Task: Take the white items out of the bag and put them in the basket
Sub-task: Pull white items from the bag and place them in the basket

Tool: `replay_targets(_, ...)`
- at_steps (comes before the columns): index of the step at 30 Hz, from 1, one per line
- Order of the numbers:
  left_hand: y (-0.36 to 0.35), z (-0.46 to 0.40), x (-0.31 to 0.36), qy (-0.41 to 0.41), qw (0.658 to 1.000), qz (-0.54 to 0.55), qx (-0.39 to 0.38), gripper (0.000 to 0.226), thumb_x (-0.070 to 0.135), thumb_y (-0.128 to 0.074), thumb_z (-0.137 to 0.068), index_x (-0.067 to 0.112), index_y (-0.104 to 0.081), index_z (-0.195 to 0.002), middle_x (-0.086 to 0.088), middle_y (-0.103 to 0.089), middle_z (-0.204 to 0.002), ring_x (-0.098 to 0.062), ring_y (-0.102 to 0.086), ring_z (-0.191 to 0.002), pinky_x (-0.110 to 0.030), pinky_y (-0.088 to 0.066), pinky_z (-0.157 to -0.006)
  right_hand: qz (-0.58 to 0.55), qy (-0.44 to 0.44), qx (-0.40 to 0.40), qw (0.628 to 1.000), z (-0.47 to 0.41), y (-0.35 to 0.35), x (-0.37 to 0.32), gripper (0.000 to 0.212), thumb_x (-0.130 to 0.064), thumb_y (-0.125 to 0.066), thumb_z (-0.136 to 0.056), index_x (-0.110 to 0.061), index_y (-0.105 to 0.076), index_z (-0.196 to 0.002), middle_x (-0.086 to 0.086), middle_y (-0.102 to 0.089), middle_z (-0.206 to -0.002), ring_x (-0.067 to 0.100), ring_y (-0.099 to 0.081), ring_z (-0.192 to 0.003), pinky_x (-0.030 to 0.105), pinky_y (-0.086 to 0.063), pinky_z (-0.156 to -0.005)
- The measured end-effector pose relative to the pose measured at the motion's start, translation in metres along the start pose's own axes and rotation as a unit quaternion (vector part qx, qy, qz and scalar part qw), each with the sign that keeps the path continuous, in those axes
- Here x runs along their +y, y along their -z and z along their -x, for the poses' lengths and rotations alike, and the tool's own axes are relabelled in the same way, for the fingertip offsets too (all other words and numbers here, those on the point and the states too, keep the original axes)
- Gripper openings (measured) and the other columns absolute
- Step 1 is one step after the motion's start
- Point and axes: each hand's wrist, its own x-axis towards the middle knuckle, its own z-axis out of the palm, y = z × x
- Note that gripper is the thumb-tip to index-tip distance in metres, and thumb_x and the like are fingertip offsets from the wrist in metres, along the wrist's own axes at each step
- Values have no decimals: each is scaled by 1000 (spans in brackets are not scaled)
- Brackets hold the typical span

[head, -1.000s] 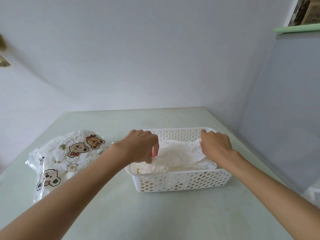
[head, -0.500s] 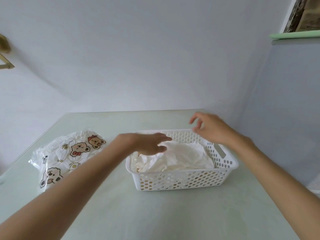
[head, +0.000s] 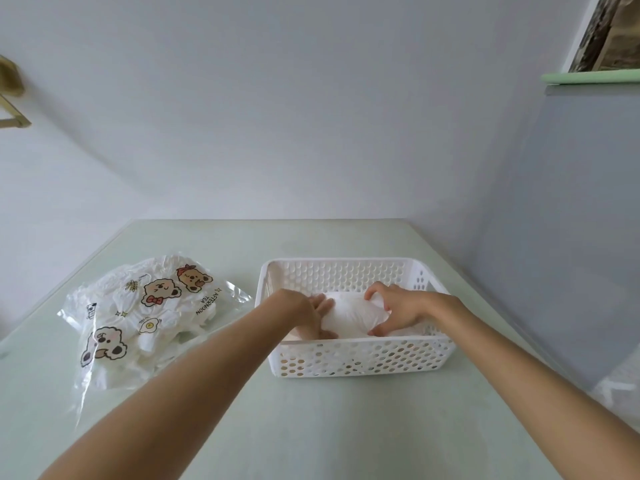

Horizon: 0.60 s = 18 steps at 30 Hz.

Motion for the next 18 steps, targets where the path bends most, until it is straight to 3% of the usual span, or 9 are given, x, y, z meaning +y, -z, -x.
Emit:
replay_targets(3, 6, 8, -4, -24, 996, 58, 61, 74, 56, -28, -98, 16, 1, -154, -1, 5, -162, -22, 1, -149, -44, -8, -118, -39, 11, 24, 999, 11, 8, 0, 77, -44, -68, -85, -27, -23, -145, 5, -47, -135, 23, -49, -120, 34, -39, -102)
replay_targets(6, 8, 29, -9, -45, 978, 137, 151, 66, 50, -25, -101, 12, -11, -154, -2, -3, -162, -20, 0, -149, -40, -6, -120, -56, 5, 69, 996, 24, 14, -3, 57, -49, -60, -89, -25, -42, -137, 0, -55, -127, 18, -51, -117, 27, -38, -95)
replay_targets(9, -5, 65, -26, -64, 931, 224, 282, 50, 40, -31, -103, 19, -32, -148, 3, -28, -156, -17, -22, -144, -33, -21, -115, -27, 12, 175, 984, 38, 12, -12, 37, -43, -56, -93, -25, -55, -125, -5, -56, -125, 15, -52, -116, 29, -40, -94)
replay_targets(12, -41, 104, -66, -19, 888, 275, 368, 33, 32, -46, -100, 27, -53, -131, 8, -52, -135, -14, -46, -126, -28, -36, -100, -78, 73, 289, 951, 57, 3, -44, 22, -37, -56, -93, -30, -61, -114, -13, -59, -114, 10, -53, -111, 30, -42, -89)
replay_targets(14, -65, 121, -95, 50, 882, 285, 372, 29, 34, -56, -95, 29, -57, -123, 9, -56, -128, -13, -49, -120, -31, -40, -97, -111, 127, 340, 925, 67, -6, -77, 16, -33, -56, -94, -32, -63, -109, -16, -60, -107, 6, -52, -106, 26, -39, -83)
replay_targets(18, -90, 136, -135, 134, 909, 314, 241, 47, 46, -68, -84, 24, -53, -123, 8, -52, -126, -14, -46, -121, -29, -38, -98, -130, 212, 406, 880, 77, -22, -150, 14, -29, -56, -93, -32, -66, -102, -18, -63, -102, 3, -49, -103, 22, -35, -78)
